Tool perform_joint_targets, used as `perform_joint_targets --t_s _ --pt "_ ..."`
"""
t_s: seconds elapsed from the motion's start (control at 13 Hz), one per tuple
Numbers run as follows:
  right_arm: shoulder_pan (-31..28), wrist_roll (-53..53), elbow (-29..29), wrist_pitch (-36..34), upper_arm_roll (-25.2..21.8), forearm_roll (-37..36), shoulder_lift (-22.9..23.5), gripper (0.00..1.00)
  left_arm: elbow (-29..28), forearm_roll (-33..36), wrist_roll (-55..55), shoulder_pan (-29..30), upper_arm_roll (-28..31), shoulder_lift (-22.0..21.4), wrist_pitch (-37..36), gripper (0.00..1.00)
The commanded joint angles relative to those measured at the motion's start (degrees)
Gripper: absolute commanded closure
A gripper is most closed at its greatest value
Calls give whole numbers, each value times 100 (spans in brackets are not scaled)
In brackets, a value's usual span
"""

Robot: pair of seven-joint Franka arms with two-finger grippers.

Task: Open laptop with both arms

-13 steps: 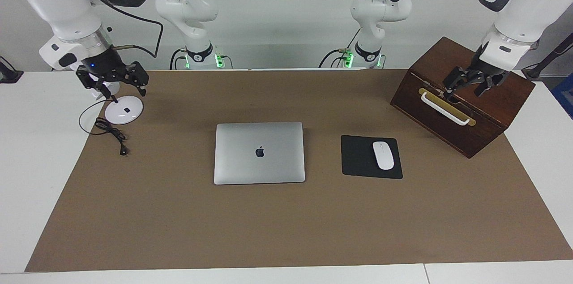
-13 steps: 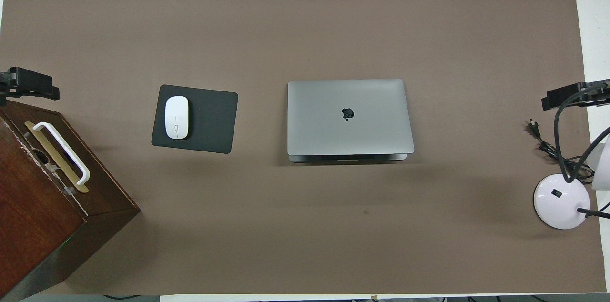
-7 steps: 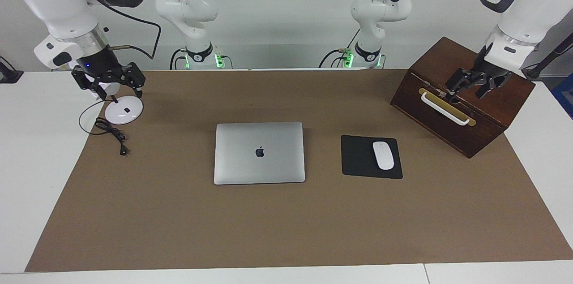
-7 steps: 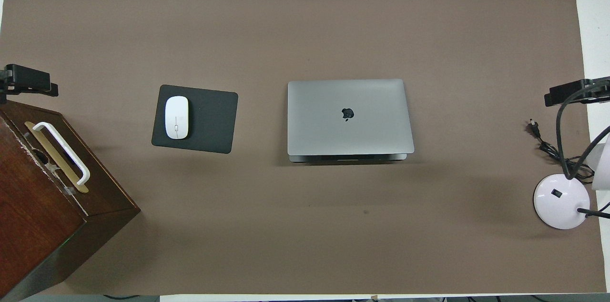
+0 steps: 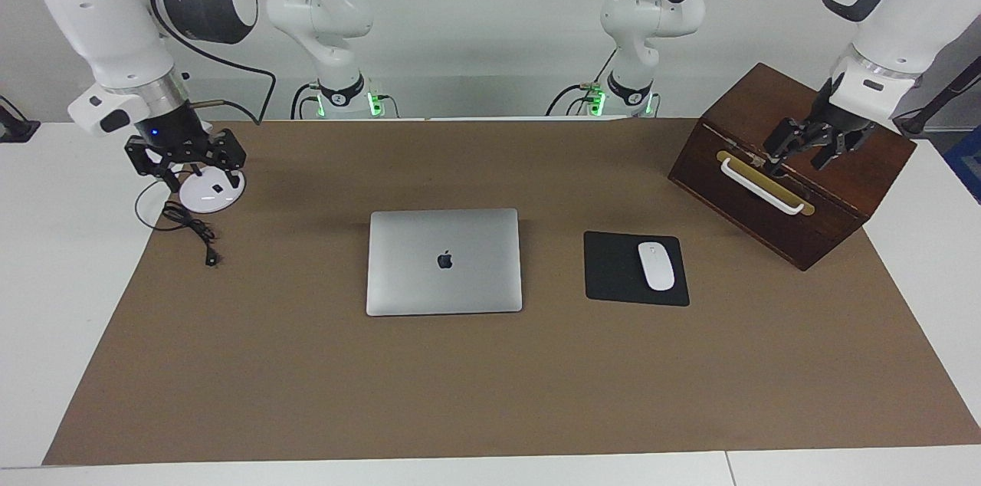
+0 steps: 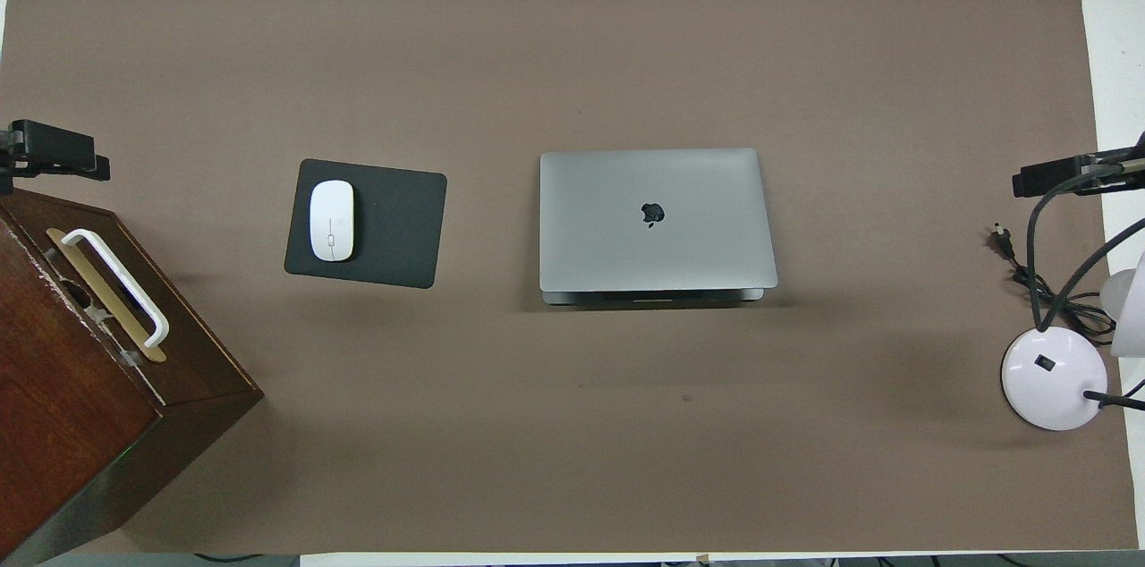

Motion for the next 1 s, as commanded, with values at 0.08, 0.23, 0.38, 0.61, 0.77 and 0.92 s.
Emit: perform_joint_targets --t_s 0.08,0.23,0.38,0.61,0.77,0.92 --pt "-199 -527 -1350 1353 31 587 -494 0 -117 -78 -48 46 -20 -54 167 100" --pt "-199 -773 -2001 2285 31 1133 -521 0 -117 -87 -74 46 -20 -54 254 100" --pt "-94 -809 -2616 3120 31 1537 -555 0 -195 -131 -65 46 -29 -63 386 100" --pt "335 -801 -3233 4062 40 2318 -565 0 -861 -280 -48 -51 -29 -317 1017 100" --pt "643 -705 -3287 4178 40 2794 -565 0 -1380 -289 -21 -103 -90 -519 1518 100" --pt "898 -346 -3287 4214 40 3103 -565 0 -1837 -289 -21 -296 -90 -695 2010 100"
